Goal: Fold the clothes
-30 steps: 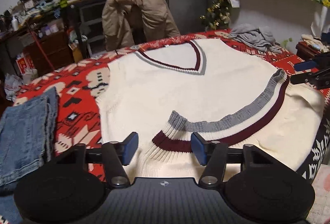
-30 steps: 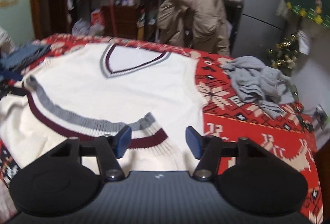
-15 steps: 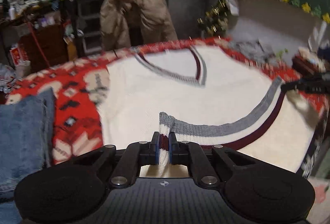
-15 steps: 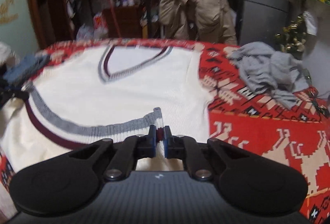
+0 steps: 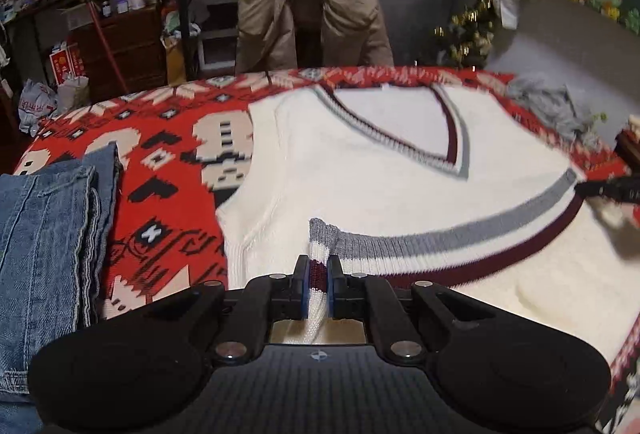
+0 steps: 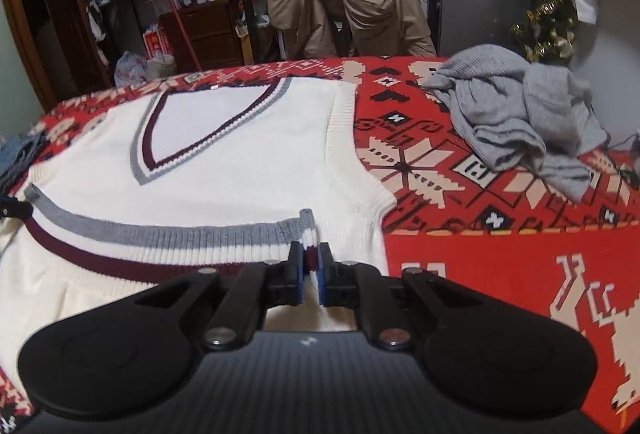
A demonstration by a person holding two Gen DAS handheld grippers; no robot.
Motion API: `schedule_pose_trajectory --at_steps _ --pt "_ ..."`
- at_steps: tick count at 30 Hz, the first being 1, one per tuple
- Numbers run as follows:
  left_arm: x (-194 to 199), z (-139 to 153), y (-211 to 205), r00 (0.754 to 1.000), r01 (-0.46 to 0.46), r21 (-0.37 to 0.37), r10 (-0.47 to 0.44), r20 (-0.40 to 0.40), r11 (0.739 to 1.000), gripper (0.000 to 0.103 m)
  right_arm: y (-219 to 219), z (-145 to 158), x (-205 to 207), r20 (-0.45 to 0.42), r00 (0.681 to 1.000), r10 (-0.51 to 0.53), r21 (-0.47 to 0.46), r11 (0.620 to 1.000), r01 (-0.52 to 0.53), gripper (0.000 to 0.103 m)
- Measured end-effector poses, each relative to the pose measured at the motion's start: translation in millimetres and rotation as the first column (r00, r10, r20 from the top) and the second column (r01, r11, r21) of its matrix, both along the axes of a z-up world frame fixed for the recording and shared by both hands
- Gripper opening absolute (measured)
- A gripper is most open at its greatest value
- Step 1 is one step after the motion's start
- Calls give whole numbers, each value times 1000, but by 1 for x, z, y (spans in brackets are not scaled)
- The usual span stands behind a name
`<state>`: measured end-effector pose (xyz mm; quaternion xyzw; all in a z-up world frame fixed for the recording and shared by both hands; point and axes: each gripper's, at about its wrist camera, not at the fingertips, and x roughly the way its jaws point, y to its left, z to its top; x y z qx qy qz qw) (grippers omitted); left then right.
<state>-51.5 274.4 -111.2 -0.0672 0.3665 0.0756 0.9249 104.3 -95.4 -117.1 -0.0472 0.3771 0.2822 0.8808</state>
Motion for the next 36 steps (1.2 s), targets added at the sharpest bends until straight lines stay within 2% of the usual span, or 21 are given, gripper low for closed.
schedule_pose_trajectory --at_steps 3,6,10,11,12,13,16,17,19,22,26,28,29,31,33,34,36 --pt "2 8 0 1000 1 14 -1 27 1000 8 -1 2 0 0 1000 -19 16 1000 19 7" --pt "11 -3 1 1000 0 28 0 -11 1000 8 -1 5 0 7 999 -33 20 999 33 7" --pt "9 -9 0 1000 0 49 0 -7 999 11 1 -5 1 5 999 -40 10 999 40 8" --pt "8 -8 -1 1000 -11 59 11 -8 998 15 1 -5 1 7 999 -44 5 999 44 9" --pt "6 -7 -1 1000 -22 71 23 -9 997 23 1 -4 -1 16 999 -46 1 999 46 11" --pt "4 -6 0 999 -34 80 34 -9 996 28 0 -4 -2 25 999 -47 -4 999 47 17" --pt "-6 4 3 999 -52 80 51 14 995 29 -6 5 -8 56 996 -65 11 998 64 26" --pt "-10 9 3 998 -59 90 56 25 994 28 -9 10 -10 70 995 -76 23 997 75 32" --pt "-20 19 2 996 -86 122 81 48 989 28 -16 23 -18 108 990 -95 32 995 92 34" --pt "-37 35 -4 992 -89 92 81 92 992 27 -20 43 -40 129 990 -63 64 996 55 32" --pt "-54 42 -43 991 26 -28 -21 134 999 24 -1 46 -84 58 997 52 111 992 -58 24" --pt "-53 33 -74 987 106 -46 -100 126 993 24 19 39 -105 21 992 124 133 983 -126 20" --pt "-49 26 -89 985 138 -45 -133 111 989 24 32 34 -117 35 986 164 110 980 -167 19" --pt "-41 12 -110 983 171 -42 -168 77 984 15 54 25 -135 55 972 229 72 970 -233 17" --pt "-37 -2 -123 976 212 -20 -211 48 977 15 67 16 -144 41 965 260 68 963 -263 15" --pt "-35 -10 -126 976 218 -10 -218 8 976 15 71 11 -146 23 963 267 75 960 -268 15" --pt "-44 -15 -126 972 233 23 -233 24 972 16 72 2 -150 31 962 272 51 961 -273 15"
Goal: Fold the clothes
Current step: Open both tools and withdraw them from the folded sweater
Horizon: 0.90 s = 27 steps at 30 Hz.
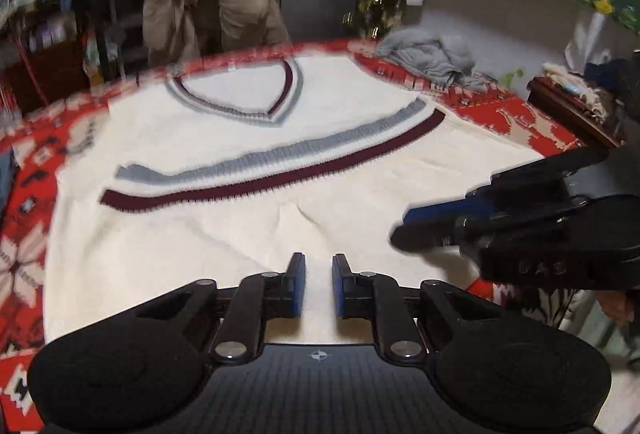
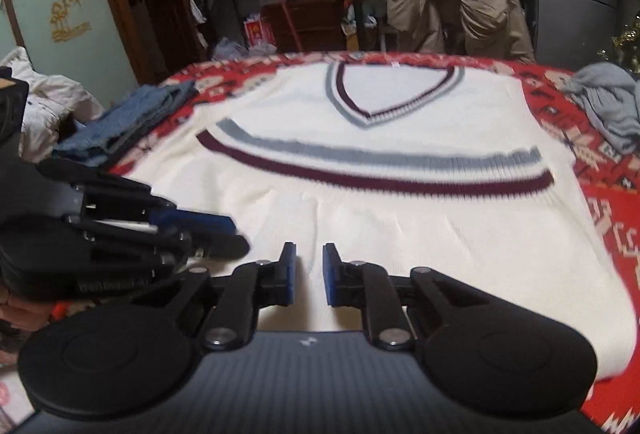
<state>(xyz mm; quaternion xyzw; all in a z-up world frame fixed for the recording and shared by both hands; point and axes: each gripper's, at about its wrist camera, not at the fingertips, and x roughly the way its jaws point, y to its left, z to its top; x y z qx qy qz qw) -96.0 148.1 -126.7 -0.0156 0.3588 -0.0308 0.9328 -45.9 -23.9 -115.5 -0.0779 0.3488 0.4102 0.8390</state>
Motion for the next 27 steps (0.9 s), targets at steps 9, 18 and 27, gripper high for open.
schedule_pose_trajectory --at_steps 9,18,27 --pt "-37 7 -10 999 41 15 -41 13 999 15 -20 3 -34 54 998 33 -41 999 -30 17" --pt "-33 -2 -30 996 93 77 -93 -8 993 16 -7 -4 -51 75 994 80 -58 995 -76 14" --pt "-43 -3 -30 998 64 72 -64 6 995 19 -27 3 -42 91 996 11 -29 1000 -8 14"
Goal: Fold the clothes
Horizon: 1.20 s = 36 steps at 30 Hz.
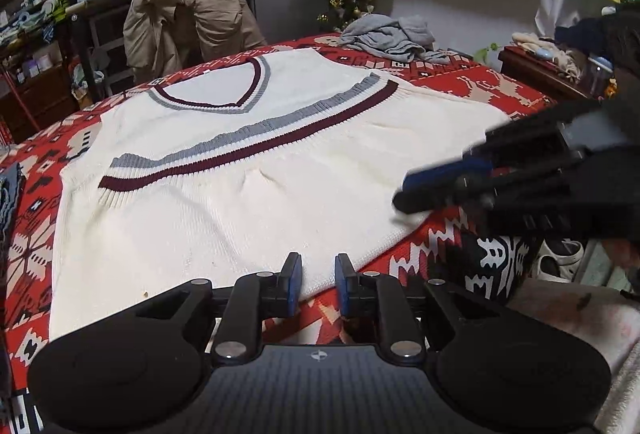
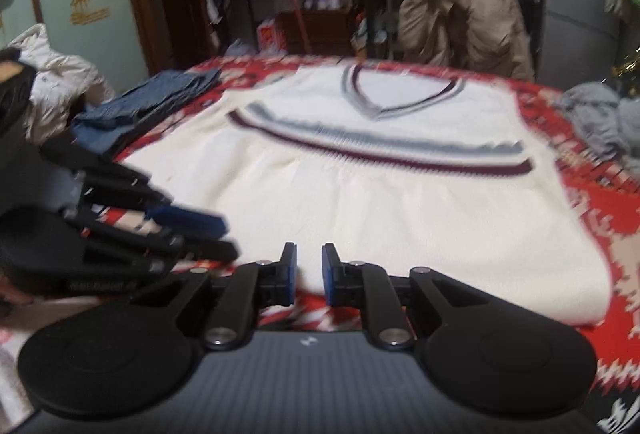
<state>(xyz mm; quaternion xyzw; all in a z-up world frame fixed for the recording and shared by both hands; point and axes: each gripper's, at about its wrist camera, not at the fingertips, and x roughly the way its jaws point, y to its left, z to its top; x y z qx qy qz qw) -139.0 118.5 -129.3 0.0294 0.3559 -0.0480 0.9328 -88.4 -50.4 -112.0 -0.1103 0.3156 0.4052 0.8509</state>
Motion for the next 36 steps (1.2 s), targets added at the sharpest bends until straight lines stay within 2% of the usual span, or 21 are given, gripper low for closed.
schedule_pose_trajectory --at_steps 4,9,16,18,20,27,32,36 --pt "0 1 6 1000 -14 -43 14 -9 999 18 -7 -9 7 35 998 -45 -57 997 47 14" --pt "-2 1 14 1000 -29 -102 29 -9 994 18 -30 -9 -3 26 999 -38 -47 998 40 14" --pt "0 2 13 999 -29 -100 27 -16 995 18 -43 6 16 49 990 -131 -43 990 133 15" --pt "0 2 14 999 -31 -107 29 -19 994 19 -47 -4 27 27 986 -164 -70 984 166 15" --pt "0 1 14 999 -32 -110 30 -20 993 19 -58 -8 28 10 985 -171 -28 985 171 14" --pt "0 2 14 1000 -25 -116 23 -20 993 21 -88 1 18 -23 981 -194 -17 981 194 14" --pt "1 2 15 999 -32 -134 29 -23 990 21 -92 7 36 19 966 -259 -1 966 259 15" --pt "1 2 16 999 -33 -142 30 -26 989 21 -97 -4 51 30 952 -305 -44 951 306 15"
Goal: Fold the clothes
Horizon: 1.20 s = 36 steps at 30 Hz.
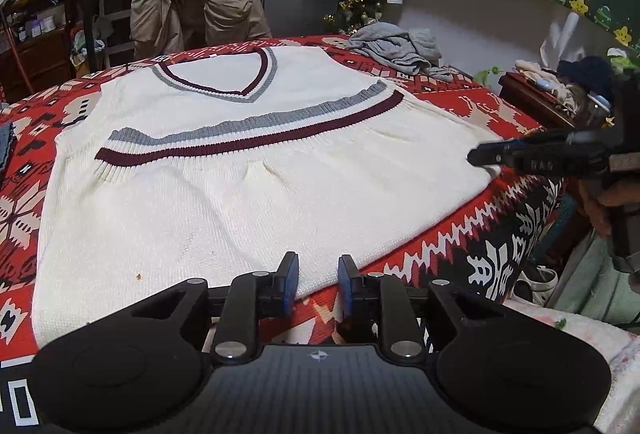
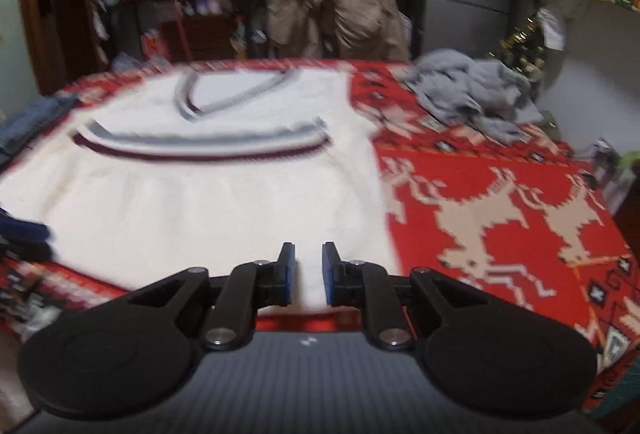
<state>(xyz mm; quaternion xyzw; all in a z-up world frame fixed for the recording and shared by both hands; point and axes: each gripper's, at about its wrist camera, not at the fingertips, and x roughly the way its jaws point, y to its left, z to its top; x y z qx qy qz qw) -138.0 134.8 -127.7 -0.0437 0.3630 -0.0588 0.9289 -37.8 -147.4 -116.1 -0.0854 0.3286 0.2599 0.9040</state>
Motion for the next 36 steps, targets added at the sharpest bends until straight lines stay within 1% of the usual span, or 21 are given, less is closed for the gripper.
schedule_pose_trajectory --at_steps 1,3,7,10,13,16,17,19,22,23,26,28,32,34,36 --pt "0 0 0 1000 0 1 0 0 1000 21 -1 -3 4 0 1000 -12 -11 1000 12 15" --pt "0 0 -1 1000 4 8 -4 0 1000 21 -11 -3 0 -6 1000 -18 -1 1000 18 15" --pt "1 0 0 1000 6 -3 -6 -2 1000 23 -26 -2 -8 -15 999 -31 -1 1000 31 14" --pt "0 0 2 1000 1 -14 -1 -1 1000 23 -29 6 -12 -1 999 -38 4 999 38 15" --pt "0 0 1 1000 3 -4 -3 -1 1000 23 -22 11 -10 23 999 -27 4 1000 27 15" --pt "1 0 -1 1000 11 11 -11 -3 1000 23 -14 3 2 9 999 -41 -32 999 41 14" --pt "1 0 -2 1000 13 14 -13 -2 1000 23 -17 1 1 6 999 -46 -26 999 47 12" --pt "1 0 -2 1000 11 13 -11 0 1000 23 -24 -2 0 1 998 -57 -11 998 57 12" --pt "1 0 -2 1000 14 11 -14 2 1000 24 -30 1 -11 -5 997 -71 -17 997 71 12" --pt "1 0 -2 1000 15 9 -15 3 1000 24 -30 2 -15 -3 997 -76 -23 997 76 15" --pt "1 -1 -3 1000 14 11 -14 4 1000 24 -21 5 -26 40 999 -38 -17 999 38 15" --pt "1 -1 -4 1000 16 19 -16 4 1000 25 -9 5 -28 44 999 2 -11 1000 -1 15" --pt "1 -1 -5 1000 19 27 -20 4 999 25 11 -2 -30 26 999 43 -33 999 -42 13" --pt "1 -1 -3 1000 19 19 -19 5 1000 25 7 -4 -34 28 999 42 -26 999 -42 13" --pt "1 -1 -2 1000 19 11 -19 7 1000 25 -1 -2 -37 -1 1000 31 -21 999 -31 13"
